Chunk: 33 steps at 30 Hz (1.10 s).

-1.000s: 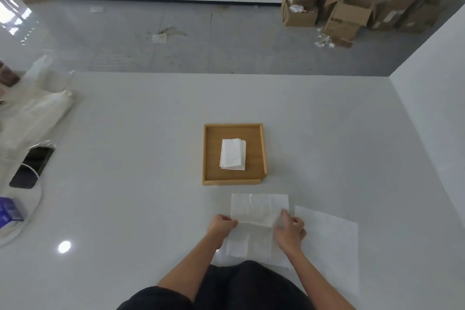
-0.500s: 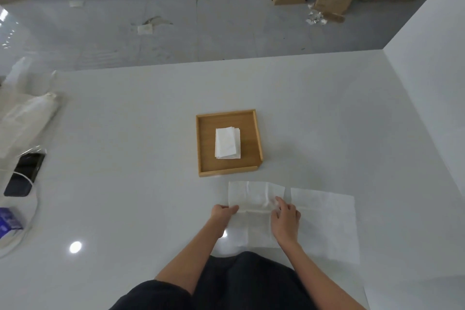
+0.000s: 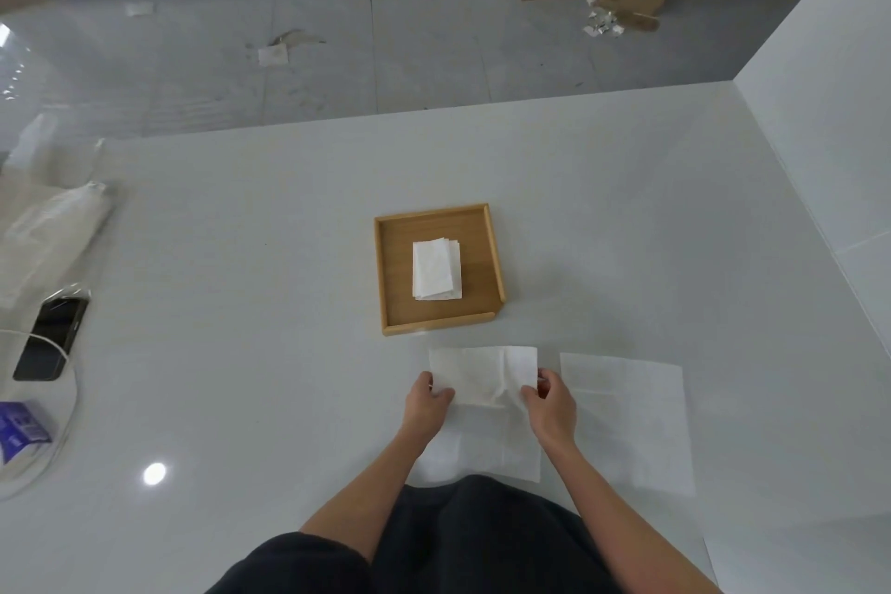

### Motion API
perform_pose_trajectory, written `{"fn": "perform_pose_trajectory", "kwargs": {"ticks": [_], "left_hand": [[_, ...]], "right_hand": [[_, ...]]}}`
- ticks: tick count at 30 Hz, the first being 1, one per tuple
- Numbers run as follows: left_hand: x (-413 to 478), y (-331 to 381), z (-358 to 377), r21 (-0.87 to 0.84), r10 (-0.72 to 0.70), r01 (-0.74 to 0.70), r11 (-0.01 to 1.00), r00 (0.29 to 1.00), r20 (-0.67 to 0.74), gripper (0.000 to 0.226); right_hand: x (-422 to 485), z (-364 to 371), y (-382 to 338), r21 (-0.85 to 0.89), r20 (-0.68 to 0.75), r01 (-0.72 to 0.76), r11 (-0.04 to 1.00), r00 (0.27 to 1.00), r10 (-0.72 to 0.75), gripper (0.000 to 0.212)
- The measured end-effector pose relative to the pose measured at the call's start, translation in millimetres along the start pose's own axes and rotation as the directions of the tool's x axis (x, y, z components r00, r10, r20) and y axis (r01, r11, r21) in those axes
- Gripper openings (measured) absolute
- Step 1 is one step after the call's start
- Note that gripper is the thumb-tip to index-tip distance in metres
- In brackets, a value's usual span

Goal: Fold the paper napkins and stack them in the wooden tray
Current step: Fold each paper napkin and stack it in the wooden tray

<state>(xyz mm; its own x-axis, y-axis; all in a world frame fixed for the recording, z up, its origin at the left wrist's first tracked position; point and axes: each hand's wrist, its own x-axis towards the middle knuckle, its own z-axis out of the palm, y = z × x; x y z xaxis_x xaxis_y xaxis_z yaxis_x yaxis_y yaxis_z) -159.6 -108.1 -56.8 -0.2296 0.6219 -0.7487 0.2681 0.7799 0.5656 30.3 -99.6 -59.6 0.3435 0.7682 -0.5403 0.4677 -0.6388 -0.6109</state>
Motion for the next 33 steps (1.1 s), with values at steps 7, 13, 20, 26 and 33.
{"fn": "perform_pose_trajectory", "kwargs": {"ticks": [7,13,20,26,33], "left_hand": [[-3,-2,-5,-0.076,-0.023,0.022,0.997,1.000,-0.009,0.014],[-5,2,-6,-0.092,-0.032,0.032,0.995,0.999,-0.006,0.016],[-3,5,-13,-0.137,-0.031,0.034,0.990,0.999,0.021,0.033],[-5,9,-36,-0.239,0.102,-0.076,0.968,0.990,0.098,0.059],[-4,64,-75,-0.244,0.354,-0.361,0.900,0.932,-0.076,0.042]], "right_hand": [[3,-4,14,0.016,0.063,-0.040,0.999,0.997,0.039,0.029],[5,-4,20,0.045,0.105,-0.041,0.998,0.994,0.036,0.028],[10,-11,12,0.085,0.122,-0.020,0.996,0.992,0.010,0.016],[16,-27,-3,0.233,0.209,0.019,0.972,0.976,-0.069,0.030],[29,-50,-68,0.332,0.134,0.242,0.912,0.945,-0.300,0.031]]}}
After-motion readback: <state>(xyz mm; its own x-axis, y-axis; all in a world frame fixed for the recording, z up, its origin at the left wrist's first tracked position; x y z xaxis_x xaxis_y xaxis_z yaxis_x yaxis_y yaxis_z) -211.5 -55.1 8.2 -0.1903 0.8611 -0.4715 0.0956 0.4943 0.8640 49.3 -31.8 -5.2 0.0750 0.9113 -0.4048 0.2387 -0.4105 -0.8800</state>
